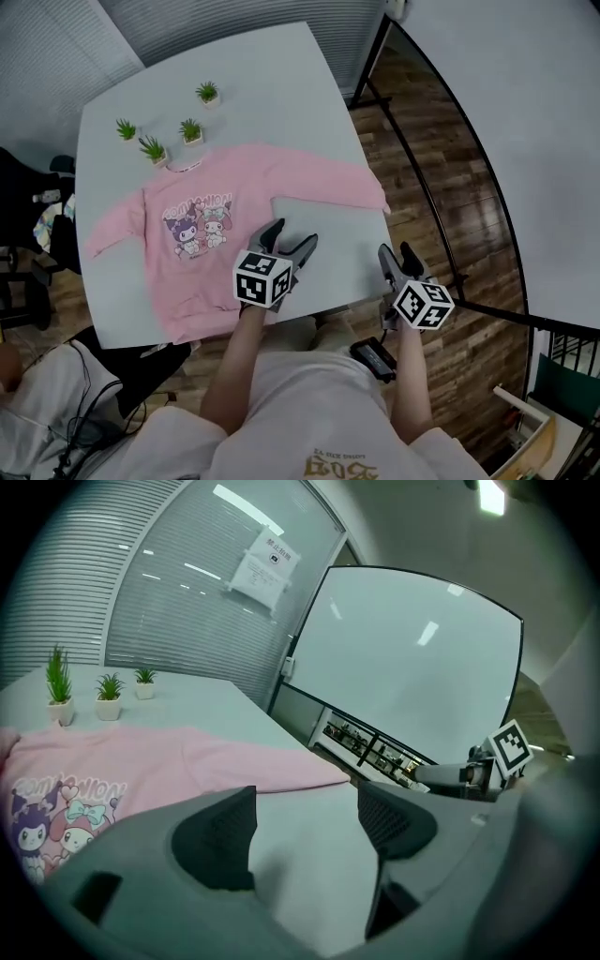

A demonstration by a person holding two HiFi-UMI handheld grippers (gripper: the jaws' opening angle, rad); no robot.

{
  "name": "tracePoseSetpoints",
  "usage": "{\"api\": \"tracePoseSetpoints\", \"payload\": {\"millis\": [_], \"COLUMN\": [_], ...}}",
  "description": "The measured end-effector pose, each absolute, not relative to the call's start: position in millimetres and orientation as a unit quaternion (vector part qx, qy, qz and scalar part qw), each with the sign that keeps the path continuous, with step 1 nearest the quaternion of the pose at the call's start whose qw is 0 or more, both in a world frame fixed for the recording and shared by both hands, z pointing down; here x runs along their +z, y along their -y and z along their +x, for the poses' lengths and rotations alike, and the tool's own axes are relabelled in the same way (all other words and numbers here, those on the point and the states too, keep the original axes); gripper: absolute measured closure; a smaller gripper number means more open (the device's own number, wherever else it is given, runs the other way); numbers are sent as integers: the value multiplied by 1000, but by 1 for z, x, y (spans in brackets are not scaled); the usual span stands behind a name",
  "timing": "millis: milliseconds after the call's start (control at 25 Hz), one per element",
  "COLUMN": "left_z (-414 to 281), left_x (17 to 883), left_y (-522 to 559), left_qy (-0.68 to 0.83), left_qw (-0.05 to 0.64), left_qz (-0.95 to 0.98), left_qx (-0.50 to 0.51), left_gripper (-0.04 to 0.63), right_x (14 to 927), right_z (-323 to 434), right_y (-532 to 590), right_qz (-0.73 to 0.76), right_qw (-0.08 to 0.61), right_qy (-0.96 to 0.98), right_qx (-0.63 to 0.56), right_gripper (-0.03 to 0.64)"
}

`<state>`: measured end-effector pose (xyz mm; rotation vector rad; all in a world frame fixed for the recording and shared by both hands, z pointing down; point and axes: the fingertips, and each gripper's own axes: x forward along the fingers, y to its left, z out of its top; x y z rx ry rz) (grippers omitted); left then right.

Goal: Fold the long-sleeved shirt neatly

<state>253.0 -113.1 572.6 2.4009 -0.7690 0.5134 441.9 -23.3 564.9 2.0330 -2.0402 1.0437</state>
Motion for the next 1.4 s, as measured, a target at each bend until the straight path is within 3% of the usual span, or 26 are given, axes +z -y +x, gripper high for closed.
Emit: {"api": "tracePoseSetpoints", "payload": {"millis": [600, 880, 1160, 1280, 1400], "left_z": [259, 262, 259, 252, 243], "left_x": [605, 613, 614, 615, 618], "left_y": [156, 165, 173, 173, 174], "left_qy": [361, 376, 399, 407, 413], "left_qw": [304, 314, 346, 348, 350], "left_qz": [856, 848, 834, 829, 824], "left_qx": [212, 203, 161, 164, 169], "left_gripper": [250, 249, 259, 262, 268], "right_x": [632, 665, 689, 696, 698], "right_z": [481, 508, 507, 500, 493], "right_y": [95, 121, 129, 134, 136], "right_qz": [585, 582, 549, 524, 508], "right_qw": [-7, -110, -104, -88, -55], "right_qy": [674, 606, 612, 625, 645], "right_qx": [450, 530, 560, 572, 568], "right_gripper": [336, 327, 316, 345, 439]}}
